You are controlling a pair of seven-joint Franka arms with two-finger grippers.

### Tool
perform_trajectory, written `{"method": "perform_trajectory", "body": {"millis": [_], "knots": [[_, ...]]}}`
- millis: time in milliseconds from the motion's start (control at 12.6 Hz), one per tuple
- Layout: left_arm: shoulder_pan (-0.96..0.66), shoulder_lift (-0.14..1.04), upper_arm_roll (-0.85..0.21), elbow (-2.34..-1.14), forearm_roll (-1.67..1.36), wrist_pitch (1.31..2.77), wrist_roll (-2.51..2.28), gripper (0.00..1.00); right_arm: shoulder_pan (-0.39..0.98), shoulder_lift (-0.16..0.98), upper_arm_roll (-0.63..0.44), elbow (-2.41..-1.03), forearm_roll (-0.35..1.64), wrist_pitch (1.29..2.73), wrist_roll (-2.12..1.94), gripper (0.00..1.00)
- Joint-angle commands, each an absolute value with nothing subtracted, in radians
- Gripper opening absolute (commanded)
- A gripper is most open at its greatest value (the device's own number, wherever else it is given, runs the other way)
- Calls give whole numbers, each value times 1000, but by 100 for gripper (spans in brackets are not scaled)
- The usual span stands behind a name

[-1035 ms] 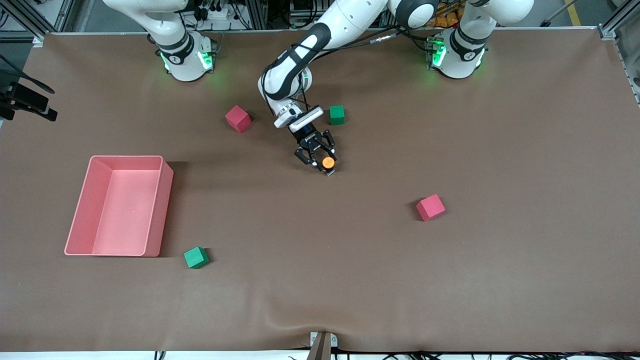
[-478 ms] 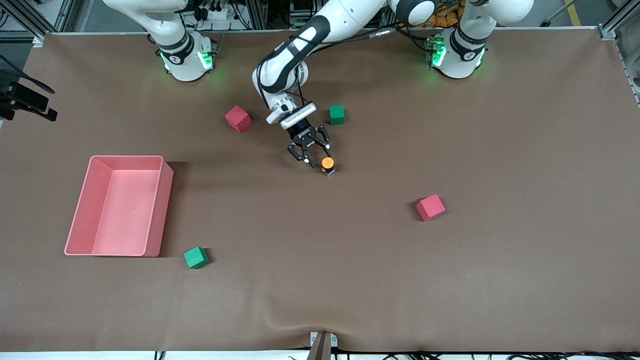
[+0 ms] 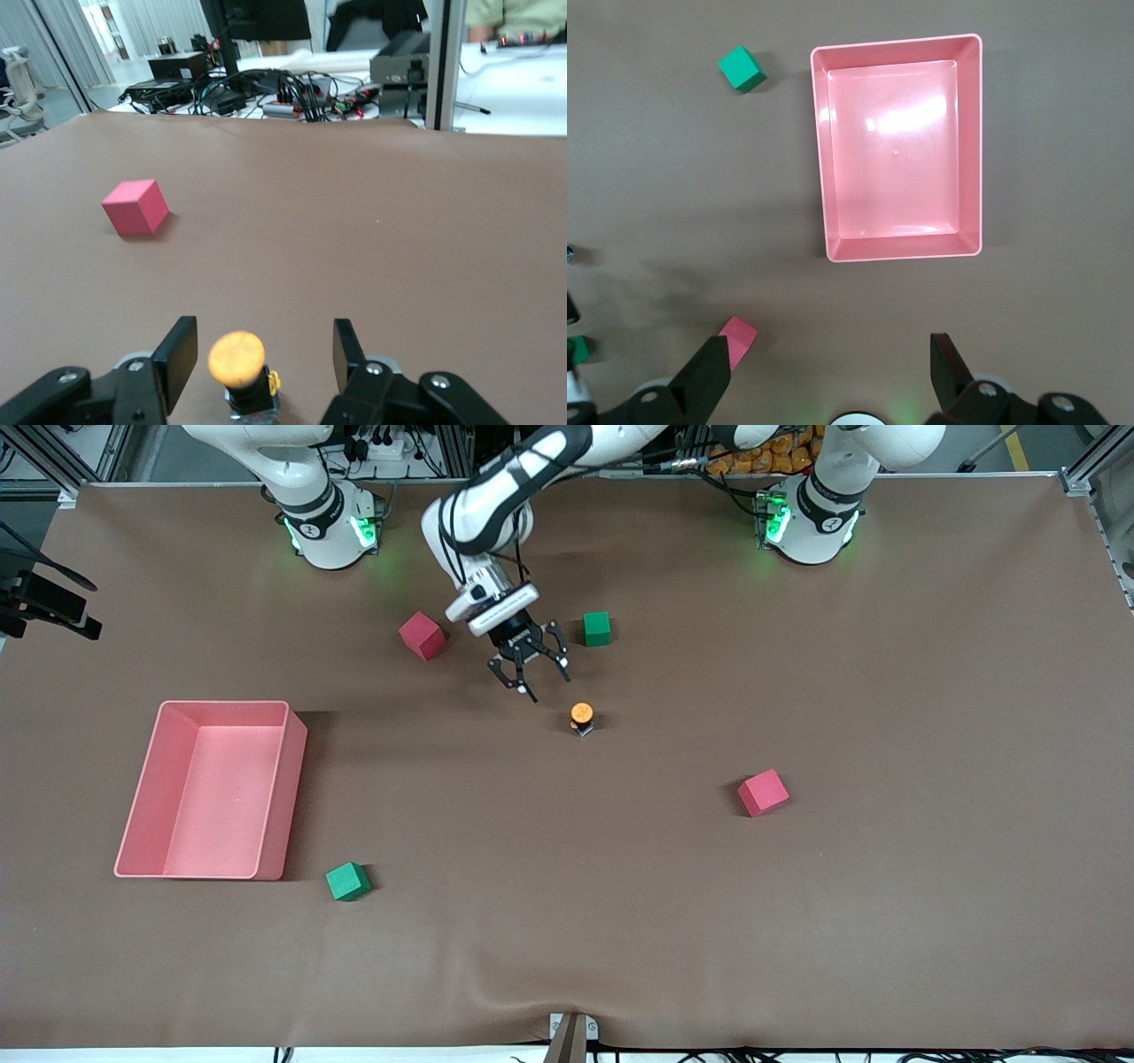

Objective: Place and upright button with both arms
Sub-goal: 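Raise the open left gripper away from the standing button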

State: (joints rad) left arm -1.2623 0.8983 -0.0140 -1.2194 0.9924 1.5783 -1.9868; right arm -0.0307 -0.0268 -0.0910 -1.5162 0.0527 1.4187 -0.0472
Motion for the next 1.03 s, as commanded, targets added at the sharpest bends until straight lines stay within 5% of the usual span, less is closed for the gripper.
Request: {"method": "perform_trajectory", "body": {"millis": [0,955], "knots": [[-1198,740,-15,-1241,870,1569,-1750,71,-38,-17,-91,-1494,58,1402,-51,100],[-694,324,-14,-1244,318,1577,-1014,73,-38,-17,-91,-1493,58,1404,-51,100]]}}
